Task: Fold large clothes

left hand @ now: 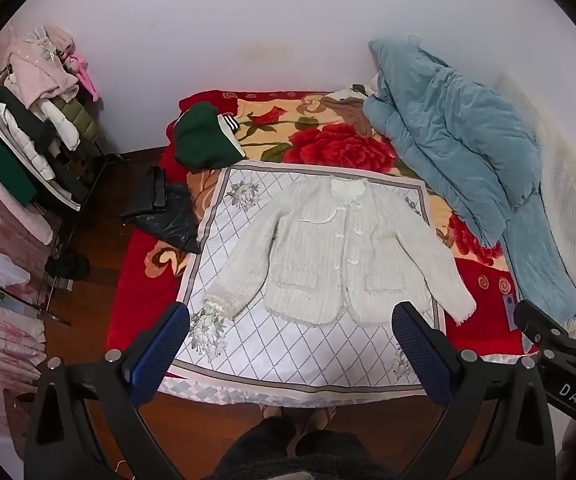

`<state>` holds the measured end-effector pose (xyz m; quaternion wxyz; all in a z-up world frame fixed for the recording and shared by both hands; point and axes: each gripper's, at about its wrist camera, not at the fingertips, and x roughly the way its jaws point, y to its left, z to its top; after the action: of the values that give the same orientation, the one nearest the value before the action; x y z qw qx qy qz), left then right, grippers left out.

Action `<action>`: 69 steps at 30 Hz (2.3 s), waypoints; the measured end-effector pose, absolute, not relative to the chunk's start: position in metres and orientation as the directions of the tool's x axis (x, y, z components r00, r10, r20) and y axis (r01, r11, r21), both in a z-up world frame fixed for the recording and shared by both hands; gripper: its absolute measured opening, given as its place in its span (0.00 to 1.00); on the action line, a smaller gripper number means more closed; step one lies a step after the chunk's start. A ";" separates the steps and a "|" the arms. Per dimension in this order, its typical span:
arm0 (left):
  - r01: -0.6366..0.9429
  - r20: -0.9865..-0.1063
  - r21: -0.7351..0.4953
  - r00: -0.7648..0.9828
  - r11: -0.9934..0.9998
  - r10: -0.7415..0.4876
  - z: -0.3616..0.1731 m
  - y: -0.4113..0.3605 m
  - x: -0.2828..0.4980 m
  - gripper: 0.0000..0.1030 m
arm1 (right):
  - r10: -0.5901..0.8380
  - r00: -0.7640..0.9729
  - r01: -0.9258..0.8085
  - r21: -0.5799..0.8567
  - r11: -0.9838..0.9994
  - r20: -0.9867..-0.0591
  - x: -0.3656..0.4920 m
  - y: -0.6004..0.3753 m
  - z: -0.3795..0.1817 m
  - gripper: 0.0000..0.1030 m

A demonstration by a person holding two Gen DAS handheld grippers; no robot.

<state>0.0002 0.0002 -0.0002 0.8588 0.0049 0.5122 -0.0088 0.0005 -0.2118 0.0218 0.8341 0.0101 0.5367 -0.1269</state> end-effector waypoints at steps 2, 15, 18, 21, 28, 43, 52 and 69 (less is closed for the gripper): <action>0.019 -0.878 0.002 0.479 1.000 -0.008 0.000 0.000 0.000 1.00 | -0.205 0.390 0.223 -0.124 0.967 -0.898 0.000 -0.211 0.023 1.00; 0.019 -0.873 -0.004 0.488 1.000 -0.013 -0.001 0.000 0.003 1.00 | -0.209 0.398 0.223 -0.127 0.967 -0.893 -0.006 -0.209 0.028 1.00; 0.018 -0.872 -0.004 0.490 1.000 -0.013 0.006 0.001 0.006 1.00 | -0.209 0.400 0.225 -0.126 0.966 -0.892 -0.006 -0.211 0.033 1.00; 0.019 -0.871 -0.004 0.491 1.000 -0.012 0.007 0.000 0.008 1.00 | -0.208 0.401 0.224 -0.125 0.967 -0.892 -0.006 -0.211 0.034 1.00; 0.023 -0.872 -0.006 0.488 1.000 -0.017 0.013 0.001 0.012 1.00 | -0.214 0.402 0.223 -0.131 0.966 -0.890 -0.007 -0.212 0.039 1.00; 0.022 -0.867 -0.013 0.499 1.000 -0.022 0.020 -0.005 -0.002 1.00 | -0.215 0.408 0.221 -0.132 0.966 -0.887 -0.008 -0.212 0.045 1.00; 0.024 -0.862 -0.014 0.506 1.000 -0.024 0.023 -0.006 0.000 1.00 | -0.217 0.412 0.223 -0.133 0.966 -0.885 -0.008 -0.212 0.048 1.00; 0.025 -0.859 -0.016 0.511 1.000 -0.027 0.029 -0.009 -0.003 1.00 | -0.218 0.418 0.223 -0.133 0.966 -0.882 -0.006 -0.210 0.066 1.00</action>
<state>-0.0028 -0.0095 0.0286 0.8692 -0.0011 0.4942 -0.0148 -0.0057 -0.2105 0.0663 0.8420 0.0026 0.5234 -0.1310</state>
